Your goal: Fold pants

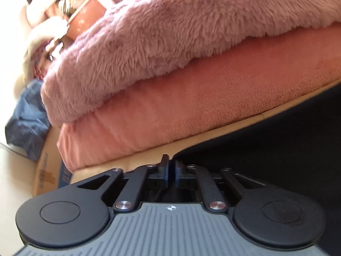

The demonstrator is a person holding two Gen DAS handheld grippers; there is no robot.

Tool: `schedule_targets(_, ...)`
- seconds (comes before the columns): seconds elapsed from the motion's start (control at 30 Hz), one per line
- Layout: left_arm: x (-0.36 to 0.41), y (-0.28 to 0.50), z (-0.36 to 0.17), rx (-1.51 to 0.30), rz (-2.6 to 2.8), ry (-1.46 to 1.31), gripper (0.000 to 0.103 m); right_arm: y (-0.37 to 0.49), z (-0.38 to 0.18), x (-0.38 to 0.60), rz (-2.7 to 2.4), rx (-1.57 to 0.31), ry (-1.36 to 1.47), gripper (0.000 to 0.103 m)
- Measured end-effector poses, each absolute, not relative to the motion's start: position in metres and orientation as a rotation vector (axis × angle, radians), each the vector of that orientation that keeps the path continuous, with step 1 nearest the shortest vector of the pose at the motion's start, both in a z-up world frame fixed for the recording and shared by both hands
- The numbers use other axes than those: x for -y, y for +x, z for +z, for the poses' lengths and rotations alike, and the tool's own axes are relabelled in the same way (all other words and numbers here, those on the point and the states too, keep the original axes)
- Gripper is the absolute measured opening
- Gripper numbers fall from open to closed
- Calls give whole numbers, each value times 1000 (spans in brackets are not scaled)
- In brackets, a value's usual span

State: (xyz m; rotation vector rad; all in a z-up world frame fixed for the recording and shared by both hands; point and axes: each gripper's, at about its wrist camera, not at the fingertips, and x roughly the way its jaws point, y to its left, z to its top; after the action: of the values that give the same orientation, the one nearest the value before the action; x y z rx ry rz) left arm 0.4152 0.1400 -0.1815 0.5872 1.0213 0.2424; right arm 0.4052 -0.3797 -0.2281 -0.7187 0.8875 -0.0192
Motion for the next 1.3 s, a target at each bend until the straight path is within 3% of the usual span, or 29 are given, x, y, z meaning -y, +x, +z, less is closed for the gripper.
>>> schedule_targets(0.07, -139, 411, -176, -995, 254, 589, 36, 401, -221, 383, -62, -847, -683, 35)
schedule_targets(0.1, -139, 407, -170, -971, 259, 576, 46, 395, -214, 385, -88, -810, -656, 57)
schedule_targets(0.13, -139, 401, -163, -943, 259, 557, 51, 387, -205, 388, -103, -776, -614, 59)
schedule_targets(0.37, -114, 344, -120, -861, 134, 346, 50, 300, -165, 436, -259, -725, -176, 56)
schedule_targets(0.4, -109, 335, -118, -870, 98, 292, 44, 284, -163, 445, -282, -730, -84, 52)
schedule_targets(0.63, -73, 302, -143, -943, -6, 184, 24, 211, -191, 505, -362, -705, 583, 53)
schedule_targets(0.87, -70, 306, -164, -1013, 7, 136, 18, 218, -232, 521, -359, -634, 992, 50)
schedule_targets(0.9, -71, 305, -165, -1013, 5, 138, 17, 219, -234, 521, -361, -606, 1014, 47)
schedule_targets(1.0, -71, 302, -165, -1033, -6, 153, 8, 222, -237, 524, -379, -586, 1055, 9)
schedule_targets(1.03, -70, 305, -166, -1040, -10, 160, 5, 223, -235, 526, -382, -572, 1050, 4)
schedule_targets(1.3, -31, 283, -165, -1055, -169, 155, 2, 200, -212, 562, -493, -614, 844, 1)
